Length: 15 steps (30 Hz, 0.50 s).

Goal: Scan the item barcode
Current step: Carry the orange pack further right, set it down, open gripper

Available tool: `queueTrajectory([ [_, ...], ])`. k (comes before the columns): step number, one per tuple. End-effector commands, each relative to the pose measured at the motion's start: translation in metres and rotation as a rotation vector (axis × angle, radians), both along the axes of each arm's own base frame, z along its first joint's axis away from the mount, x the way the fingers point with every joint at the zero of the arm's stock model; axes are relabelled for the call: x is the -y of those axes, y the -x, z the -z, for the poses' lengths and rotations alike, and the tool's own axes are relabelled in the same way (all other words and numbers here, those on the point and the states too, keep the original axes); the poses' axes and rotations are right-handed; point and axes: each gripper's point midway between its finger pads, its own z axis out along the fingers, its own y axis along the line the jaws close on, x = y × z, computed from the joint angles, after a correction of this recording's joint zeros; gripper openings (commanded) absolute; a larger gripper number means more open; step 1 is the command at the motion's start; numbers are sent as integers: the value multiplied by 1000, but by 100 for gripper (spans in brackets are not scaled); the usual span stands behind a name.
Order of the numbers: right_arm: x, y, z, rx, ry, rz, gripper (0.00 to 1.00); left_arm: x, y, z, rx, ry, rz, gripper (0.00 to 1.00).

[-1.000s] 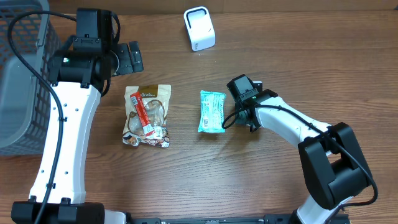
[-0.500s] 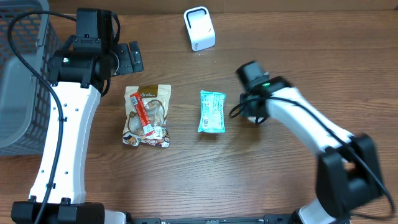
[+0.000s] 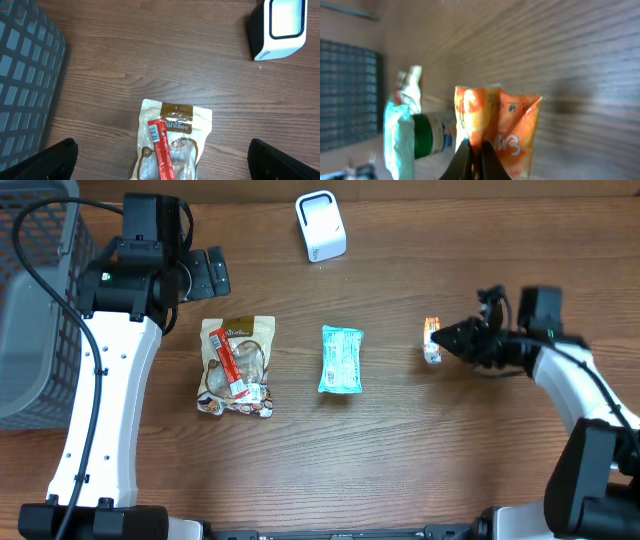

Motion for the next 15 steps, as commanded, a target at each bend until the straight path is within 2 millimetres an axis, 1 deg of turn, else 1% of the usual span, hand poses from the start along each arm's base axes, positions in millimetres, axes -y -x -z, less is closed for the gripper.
queueTrajectory([
  [1,-15,23,-6,71,-224,-80,4,-2,-2,-5,14,2,-17,100],
  [3,-14,28,9,87,-237,-52,4,-2,-2,-5,14,2,-17,100],
  [5,-16,31,16,102,-241,-41,4,-2,-2,-5,14,2,-17,100],
  [12,-21,35,30,74,-276,-5,4,-2,-2,-5,14,2,-17,100],
  [15,-24,36,41,49,-282,-10,4,-2,-2,-5,14,2,-17,100],
])
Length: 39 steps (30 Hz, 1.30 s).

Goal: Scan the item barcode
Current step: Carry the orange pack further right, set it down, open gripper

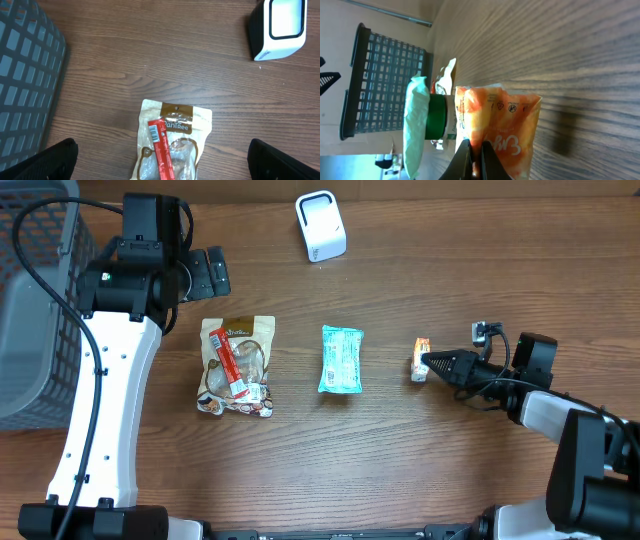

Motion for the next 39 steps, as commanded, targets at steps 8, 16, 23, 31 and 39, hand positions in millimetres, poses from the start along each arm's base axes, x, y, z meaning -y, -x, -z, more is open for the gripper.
queueTrajectory([
  [8,-8,6,27,-91,-67,-22,4,-2,-2,-5,14,2,-17,100],
  [16,-4,7,35,-123,-38,6,4,-2,-2,-5,14,2,-17,100],
  [23,0,7,44,-156,1,38,11,-2,-2,-5,14,2,-17,100],
  [31,0,7,44,-166,-5,43,36,-2,-2,-5,14,2,-17,100],
  [39,4,-8,23,-134,-7,55,50,-2,-2,-5,14,2,-17,100],
])
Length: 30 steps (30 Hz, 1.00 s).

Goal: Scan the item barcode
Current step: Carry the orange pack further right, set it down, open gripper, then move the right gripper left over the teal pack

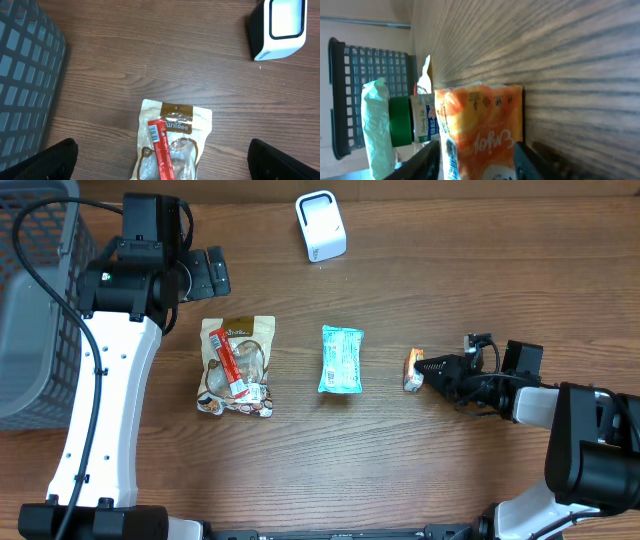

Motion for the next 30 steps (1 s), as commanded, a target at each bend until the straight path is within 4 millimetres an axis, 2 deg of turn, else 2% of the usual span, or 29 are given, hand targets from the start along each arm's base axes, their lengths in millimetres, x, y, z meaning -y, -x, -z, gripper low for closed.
queueTrajectory([
  [1,4,-18,-26,71,17,6,51,-2,-2,-5,14,2,-17,100],
  [8,20,-38,-65,93,152,70,53,-2,-2,-5,14,2,-17,100],
  [11,21,-38,-73,79,245,77,53,-2,-2,-5,14,2,-17,100],
  [16,21,-27,-46,-11,608,78,58,-2,-2,-5,14,2,-17,100],
  [18,12,-21,-36,-12,772,56,63,-2,-2,-5,14,2,-17,100],
  [21,0,-17,-32,11,885,28,65,-2,-2,-5,14,2,-17,100],
  [24,-2,-12,-28,16,986,16,66,-2,-2,-5,14,2,-17,100],
  [30,-7,-5,-14,-9,1023,-23,65,-2,-2,-5,14,2,-17,100],
])
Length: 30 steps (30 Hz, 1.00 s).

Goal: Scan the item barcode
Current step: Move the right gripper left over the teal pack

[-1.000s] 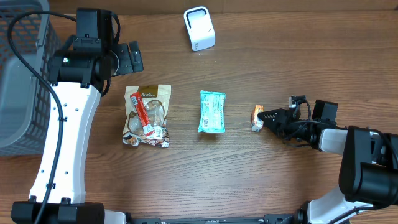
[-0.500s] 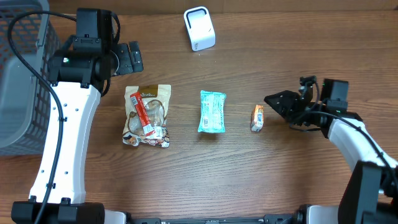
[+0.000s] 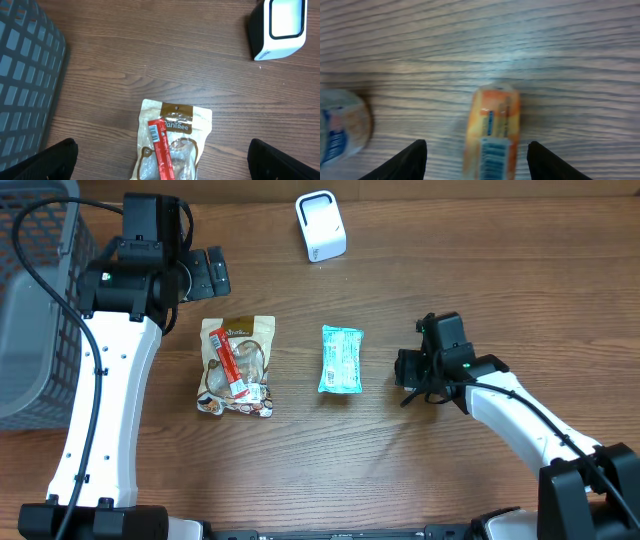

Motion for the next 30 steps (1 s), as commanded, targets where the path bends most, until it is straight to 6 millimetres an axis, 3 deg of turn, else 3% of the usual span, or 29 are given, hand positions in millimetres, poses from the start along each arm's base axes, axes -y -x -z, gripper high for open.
queueTrajectory([
  [1,14,-4,8,-1,87,32,65,-2,-2,-5,14,2,-17,100],
  [3,14,-3,11,-9,89,33,64,-2,-2,-5,14,1,-17,100],
  [4,14,-2,11,-10,89,32,57,-2,-2,-5,14,2,-17,100],
  [5,14,-3,11,-9,89,33,49,-2,-2,-5,14,2,-17,100],
  [7,14,-3,11,-7,87,32,16,-2,-2,-5,14,2,-17,100],
  [8,14,-3,11,-7,88,32,6,-2,-2,-5,14,2,-17,100],
  [9,14,-3,11,-7,88,32,5,-2,-2,-5,14,2,-17,100],
  [10,14,-3,11,-7,87,32,7,-2,-2,-5,14,2,-17,100],
  [12,14,-4,11,-5,88,32,47,-2,-2,-5,14,2,-17,100],
  [14,13,-6,9,2,86,32,63,-2,-2,-5,14,2,-17,100],
  [19,11,-16,-3,29,88,21,71,-2,-2,-5,14,2,-17,100],
  [22,8,-27,-20,54,94,-5,71,-2,-2,-5,14,2,-17,100],
  [27,-1,-50,-85,86,83,-15,71,-2,-2,-5,14,1,-17,100],
  [30,-19,-52,-123,83,-4,-60,70,-2,-2,-5,14,2,-17,100],
])
